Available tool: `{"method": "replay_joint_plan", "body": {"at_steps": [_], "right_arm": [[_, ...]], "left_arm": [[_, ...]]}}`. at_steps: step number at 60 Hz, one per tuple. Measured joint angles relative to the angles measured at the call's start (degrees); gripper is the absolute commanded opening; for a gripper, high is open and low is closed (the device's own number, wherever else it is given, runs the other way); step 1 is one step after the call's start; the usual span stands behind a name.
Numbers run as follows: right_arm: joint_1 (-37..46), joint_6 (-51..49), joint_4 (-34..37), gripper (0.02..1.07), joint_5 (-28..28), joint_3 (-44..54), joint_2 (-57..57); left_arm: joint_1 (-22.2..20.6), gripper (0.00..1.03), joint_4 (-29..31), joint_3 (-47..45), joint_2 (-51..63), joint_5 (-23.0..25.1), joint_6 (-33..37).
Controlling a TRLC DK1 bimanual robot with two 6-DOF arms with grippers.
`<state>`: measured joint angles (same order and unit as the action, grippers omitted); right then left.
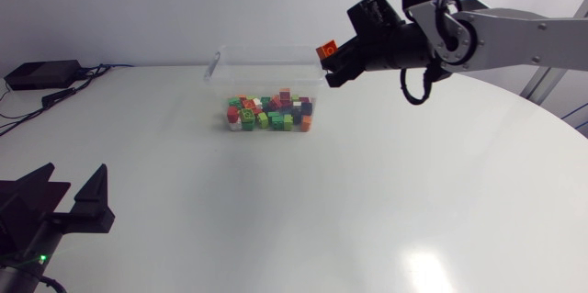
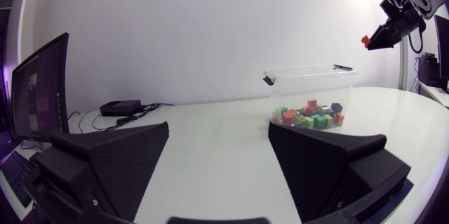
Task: Place the duplo bricks in the container
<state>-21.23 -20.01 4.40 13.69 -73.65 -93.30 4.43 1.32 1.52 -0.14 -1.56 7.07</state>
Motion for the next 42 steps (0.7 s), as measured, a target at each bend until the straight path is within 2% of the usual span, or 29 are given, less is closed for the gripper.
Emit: {"method": "replay_joint_plan", "body": {"at_steps": [28,42], "right_arm": [[-3.2,6.3,-3.4,0.27,-4.9,-25.2,-20.8],[-4.3,7.1,-3.4,0.27,-6.3,-31.3,-27.4]], "left_arm": [[-1.2,0.99,0.0,0.0,-0.1,0.0,0.0],[-1.2,0.99,0.0,0.0,-0.1,0.0,0.0]]}}
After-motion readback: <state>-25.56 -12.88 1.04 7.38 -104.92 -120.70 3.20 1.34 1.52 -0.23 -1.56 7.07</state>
